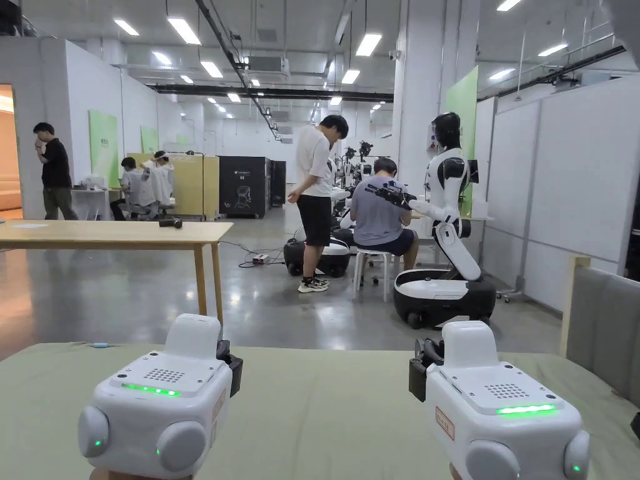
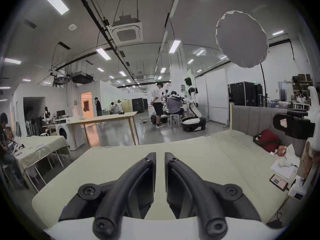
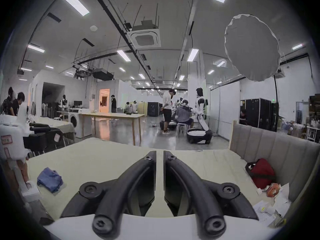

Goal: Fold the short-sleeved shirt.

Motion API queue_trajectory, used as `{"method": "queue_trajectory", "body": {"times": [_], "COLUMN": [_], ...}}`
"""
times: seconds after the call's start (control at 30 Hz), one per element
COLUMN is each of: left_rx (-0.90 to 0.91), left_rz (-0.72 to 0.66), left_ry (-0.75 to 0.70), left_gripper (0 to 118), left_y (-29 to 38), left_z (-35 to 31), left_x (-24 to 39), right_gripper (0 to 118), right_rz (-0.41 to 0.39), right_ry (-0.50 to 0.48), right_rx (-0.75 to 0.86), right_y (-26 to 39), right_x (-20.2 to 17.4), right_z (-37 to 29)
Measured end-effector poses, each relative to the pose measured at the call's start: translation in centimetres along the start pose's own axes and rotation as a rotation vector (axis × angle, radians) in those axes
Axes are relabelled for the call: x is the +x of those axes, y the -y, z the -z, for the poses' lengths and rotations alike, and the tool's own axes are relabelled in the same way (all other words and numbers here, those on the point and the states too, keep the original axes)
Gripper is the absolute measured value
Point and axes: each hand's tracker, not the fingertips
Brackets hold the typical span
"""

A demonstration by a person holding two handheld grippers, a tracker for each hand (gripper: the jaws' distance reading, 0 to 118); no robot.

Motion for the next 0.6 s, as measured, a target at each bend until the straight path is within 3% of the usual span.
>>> {"method": "queue_trajectory", "body": {"times": [0.13, 0.23, 0.33, 0.43, 0.47, 0.6], "left_rx": [0.001, 0.005, 0.011, 0.016, 0.019, 0.024], "left_rz": [-0.021, -0.013, -0.020, -0.022, -0.022, -0.028], "left_ry": [0.008, 0.010, 0.015, 0.015, 0.015, 0.020], "left_gripper": [25, 38, 73, 79, 88, 110], "left_y": [0.0, -0.1, -0.2, -0.2, -0.2, -0.2], "left_z": [-0.2, -0.4, -0.6, -0.9, -1.0, -1.2], "left_x": [-0.2, -0.2, -0.3, -0.3, -0.3, -0.4], "right_gripper": [20, 33, 55, 80, 92, 117], "right_rz": [0.017, 0.019, 0.026, 0.016, 0.010, -0.010], "right_ry": [-0.013, -0.011, -0.018, -0.017, -0.016, -0.018], "right_rx": [-0.021, -0.021, -0.021, -0.022, -0.023, -0.025], "right_y": [0.1, 0.1, 0.1, 0.1, 0.1, 0.1], "right_x": [-0.1, -0.2, -0.3, -0.7, -0.8, -1.2], "right_z": [0.0, -0.1, -0.2, -0.3, -0.3, -0.4]}}
